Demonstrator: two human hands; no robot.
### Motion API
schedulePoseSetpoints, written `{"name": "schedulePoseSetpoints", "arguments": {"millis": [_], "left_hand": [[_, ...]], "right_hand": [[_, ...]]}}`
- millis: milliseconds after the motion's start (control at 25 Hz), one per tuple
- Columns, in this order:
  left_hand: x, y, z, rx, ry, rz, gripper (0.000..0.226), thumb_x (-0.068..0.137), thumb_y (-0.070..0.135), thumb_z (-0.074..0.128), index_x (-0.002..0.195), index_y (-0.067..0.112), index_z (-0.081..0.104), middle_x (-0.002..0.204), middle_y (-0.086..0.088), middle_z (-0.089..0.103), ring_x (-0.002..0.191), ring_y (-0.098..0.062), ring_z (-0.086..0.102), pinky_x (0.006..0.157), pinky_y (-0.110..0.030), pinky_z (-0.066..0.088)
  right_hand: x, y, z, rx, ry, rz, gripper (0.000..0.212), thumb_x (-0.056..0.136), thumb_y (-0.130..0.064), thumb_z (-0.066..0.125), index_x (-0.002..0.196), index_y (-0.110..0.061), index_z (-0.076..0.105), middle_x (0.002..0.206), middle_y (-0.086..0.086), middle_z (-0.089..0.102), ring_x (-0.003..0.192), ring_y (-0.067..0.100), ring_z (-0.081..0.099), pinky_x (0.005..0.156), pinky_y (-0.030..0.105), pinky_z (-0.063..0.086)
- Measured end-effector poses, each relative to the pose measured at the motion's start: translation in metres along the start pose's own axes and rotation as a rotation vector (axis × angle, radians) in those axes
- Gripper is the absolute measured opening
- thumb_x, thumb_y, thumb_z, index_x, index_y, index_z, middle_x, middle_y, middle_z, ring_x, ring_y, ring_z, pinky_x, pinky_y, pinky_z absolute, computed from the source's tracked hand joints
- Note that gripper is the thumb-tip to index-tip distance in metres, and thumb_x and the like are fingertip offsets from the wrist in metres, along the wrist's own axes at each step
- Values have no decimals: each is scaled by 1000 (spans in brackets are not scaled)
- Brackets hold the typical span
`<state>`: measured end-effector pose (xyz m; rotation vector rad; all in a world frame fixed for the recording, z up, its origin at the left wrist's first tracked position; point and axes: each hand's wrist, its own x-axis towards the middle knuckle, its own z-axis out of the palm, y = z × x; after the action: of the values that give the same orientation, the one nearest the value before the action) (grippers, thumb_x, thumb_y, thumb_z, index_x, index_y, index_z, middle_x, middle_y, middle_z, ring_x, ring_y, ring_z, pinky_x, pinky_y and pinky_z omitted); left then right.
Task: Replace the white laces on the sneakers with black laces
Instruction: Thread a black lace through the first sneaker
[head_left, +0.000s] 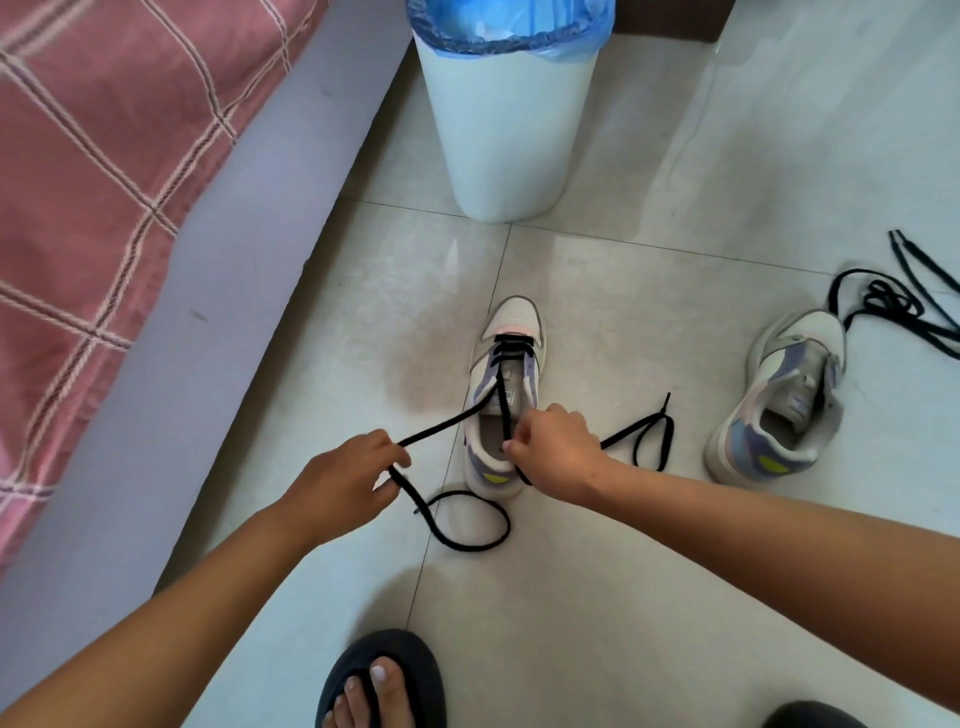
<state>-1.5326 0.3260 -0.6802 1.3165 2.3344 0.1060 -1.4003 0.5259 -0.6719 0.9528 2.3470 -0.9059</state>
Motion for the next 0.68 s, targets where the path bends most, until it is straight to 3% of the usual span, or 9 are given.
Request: {"name": "schedulePoseSetpoints", "arguments": {"millis": [80,120,200,280,320,400,520,680], "left_hand": [[5,-1,-3,-54,-437,-284,34,93,23,51,127,24,51,130,1,41,111,-16,49,85,-25,42],[12,4,-6,-168,-463,-381,34,92,21,51,126,21,53,132,-3,42,114,-20,51,86,-25,41],[32,23,-19,-420,-193,-454,25,91,17,48,113,17,61,124,-5,52,106,-21,56,84,-28,43],[51,56,-32,-501,81,-392,20,92,17,47,103,16,62,107,0,57,92,-15,56,75,-25,41],[57,74,-37,-534,145,-350,18,92,16,45,100,15,62,96,3,57,82,-12,54,68,-23,39],[66,103,-38,-531,110,-264,17,94,16,43,92,10,59,83,0,57,72,-15,52,59,-27,39],[73,125,-13,-320,-73,-192,23,97,22,38,84,6,49,86,-12,55,73,-24,48,59,-30,32],[84,128,-15,-372,2,-289,30,99,25,34,78,8,46,89,-16,58,77,-28,50,64,-30,34]], "right_hand": [[-4,2,-9,200,19,-1,15,92,-24,50,84,-14,58,100,11,53,100,28,49,79,33,43],[-8,2,-14,358,12,15,18,90,-20,51,75,-13,56,88,11,56,87,26,53,70,29,43],[-11,1,-30,702,-38,27,20,92,-13,50,72,-9,54,70,10,59,65,21,53,59,27,42],[-14,6,-51,974,-115,20,22,96,-11,49,74,-7,52,56,5,58,49,16,49,56,29,44],[-14,12,-64,1006,-126,18,21,96,-13,49,76,-7,52,49,1,54,42,13,43,51,28,42],[-10,30,-87,833,-112,17,20,95,-17,53,80,-4,58,44,-2,45,38,11,35,42,24,34],[-6,60,-111,416,-61,28,26,93,-25,58,81,-3,66,51,2,41,38,11,33,38,19,30],[-8,81,-133,245,7,-26,29,93,-34,56,82,-9,68,66,1,47,51,13,41,45,17,35]]}}
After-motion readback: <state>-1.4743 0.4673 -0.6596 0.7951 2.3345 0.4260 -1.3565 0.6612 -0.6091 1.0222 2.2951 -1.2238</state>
